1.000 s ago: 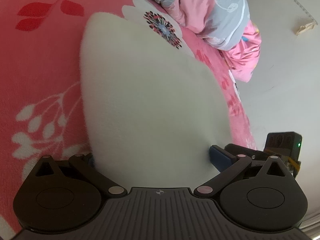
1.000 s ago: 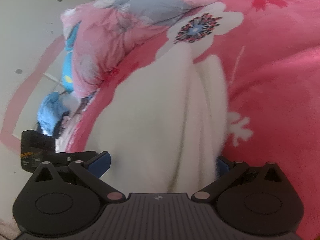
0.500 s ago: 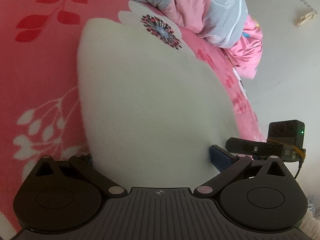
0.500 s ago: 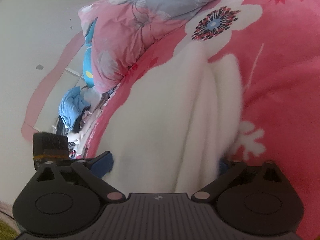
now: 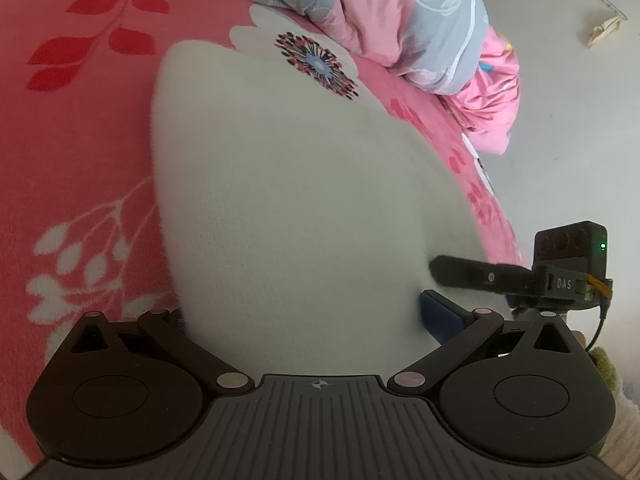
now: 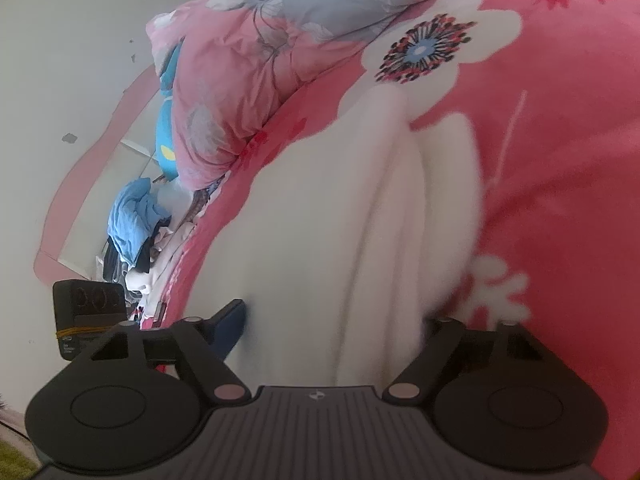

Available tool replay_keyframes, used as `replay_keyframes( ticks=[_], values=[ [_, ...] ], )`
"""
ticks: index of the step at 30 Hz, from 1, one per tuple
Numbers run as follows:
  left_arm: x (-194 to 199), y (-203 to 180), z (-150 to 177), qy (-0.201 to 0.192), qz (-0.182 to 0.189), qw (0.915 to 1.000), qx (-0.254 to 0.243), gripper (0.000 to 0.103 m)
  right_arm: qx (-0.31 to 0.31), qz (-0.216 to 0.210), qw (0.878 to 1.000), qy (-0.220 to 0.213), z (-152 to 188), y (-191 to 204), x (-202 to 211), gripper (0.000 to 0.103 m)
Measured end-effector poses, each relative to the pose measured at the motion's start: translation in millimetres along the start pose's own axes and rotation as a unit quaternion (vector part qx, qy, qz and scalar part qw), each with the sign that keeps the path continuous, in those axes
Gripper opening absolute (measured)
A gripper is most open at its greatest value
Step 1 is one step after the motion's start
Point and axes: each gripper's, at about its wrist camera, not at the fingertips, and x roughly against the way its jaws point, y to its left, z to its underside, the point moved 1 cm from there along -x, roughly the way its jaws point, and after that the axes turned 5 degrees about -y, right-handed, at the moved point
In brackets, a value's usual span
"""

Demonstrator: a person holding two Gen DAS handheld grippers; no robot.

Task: Fold clothes
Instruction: 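Hold the open left gripper on the sweater while the right gripper presses its folded edge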

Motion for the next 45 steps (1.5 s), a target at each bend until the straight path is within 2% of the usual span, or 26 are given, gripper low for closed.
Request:
replay_keyframes(
  ticks=[9,15,23,29,37,45],
  values=[
    [-1,1,1,-0.003,0.002,1.0000,-0.002,0.103,0.014,0.000,1.000,0.024,-10,4,-16,0.077],
    [2,-2,1,-0.010,0.001,0.9999,-0.007,0.103,0.016,0.006,1.000,0.014,-6,8,-13,0.077],
    [13,-11,-1,-0.027,0.002,0.9995,-0.018,0.095,0.029,0.014,0.999,-0.006,-4,21,-3,0.069],
    [26,-22,-1,-0.039,0.004,0.9988,-0.028,0.093,0.040,0.014,0.999,-0.026,0,34,8,0.065],
    [42,-59,1,-0.051,0.008,0.9960,-0.073,0.093,0.044,0.002,0.996,-0.074,14,49,38,0.065],
    [22,-128,-5,-0.035,0.017,0.9903,-0.134,0.093,0.034,-0.009,0.990,-0.134,26,34,97,0.065]
  ],
)
